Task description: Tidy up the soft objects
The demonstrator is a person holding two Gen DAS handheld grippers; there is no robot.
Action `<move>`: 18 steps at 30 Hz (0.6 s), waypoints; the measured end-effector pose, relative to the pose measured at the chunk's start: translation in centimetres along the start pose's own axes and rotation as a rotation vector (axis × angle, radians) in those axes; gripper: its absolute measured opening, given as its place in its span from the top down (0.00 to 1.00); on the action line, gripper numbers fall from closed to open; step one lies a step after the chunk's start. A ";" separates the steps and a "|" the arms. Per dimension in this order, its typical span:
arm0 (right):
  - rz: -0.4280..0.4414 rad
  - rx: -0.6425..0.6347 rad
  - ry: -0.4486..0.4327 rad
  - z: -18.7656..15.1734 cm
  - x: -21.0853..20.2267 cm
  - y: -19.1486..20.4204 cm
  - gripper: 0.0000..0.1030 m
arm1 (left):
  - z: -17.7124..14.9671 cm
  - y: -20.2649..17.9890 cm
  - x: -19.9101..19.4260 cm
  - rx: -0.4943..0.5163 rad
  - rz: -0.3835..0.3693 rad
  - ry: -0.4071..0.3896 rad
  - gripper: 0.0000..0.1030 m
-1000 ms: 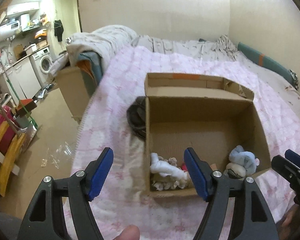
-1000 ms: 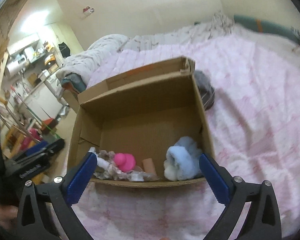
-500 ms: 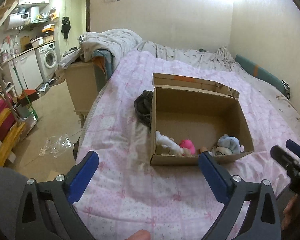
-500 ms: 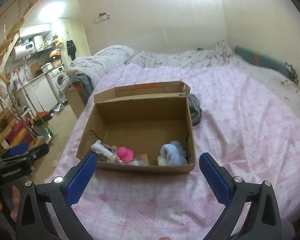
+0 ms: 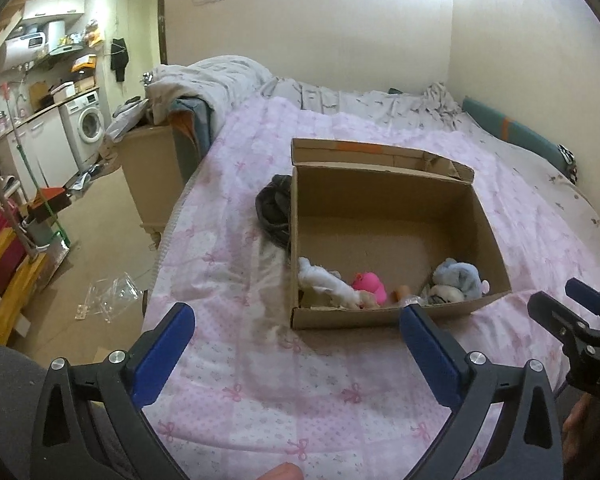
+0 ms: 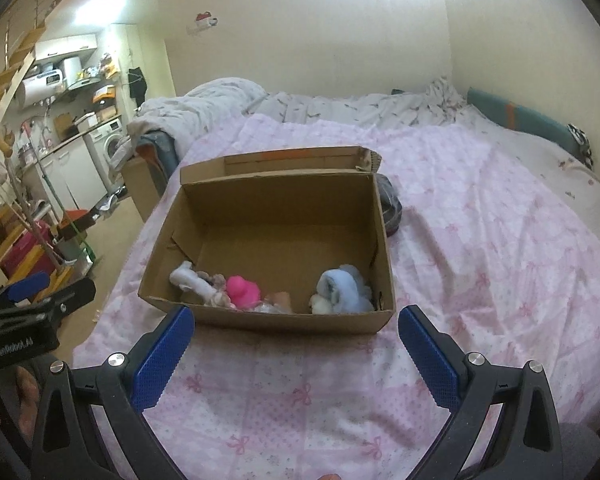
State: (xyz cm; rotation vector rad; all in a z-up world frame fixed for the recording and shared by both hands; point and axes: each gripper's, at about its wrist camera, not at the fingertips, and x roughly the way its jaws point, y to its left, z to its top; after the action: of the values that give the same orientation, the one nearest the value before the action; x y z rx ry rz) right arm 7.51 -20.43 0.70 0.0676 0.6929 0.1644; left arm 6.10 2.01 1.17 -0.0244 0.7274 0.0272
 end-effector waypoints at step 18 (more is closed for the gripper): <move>-0.012 -0.021 0.008 -0.3 0.2 0.3 0.00 | -0.1 -0.1 0.0 0.003 -0.013 -0.003 0.01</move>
State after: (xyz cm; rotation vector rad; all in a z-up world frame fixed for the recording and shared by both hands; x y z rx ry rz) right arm 7.45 -20.11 0.42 0.0421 0.6994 0.1602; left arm 6.01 1.86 1.13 -0.0265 0.7246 0.0135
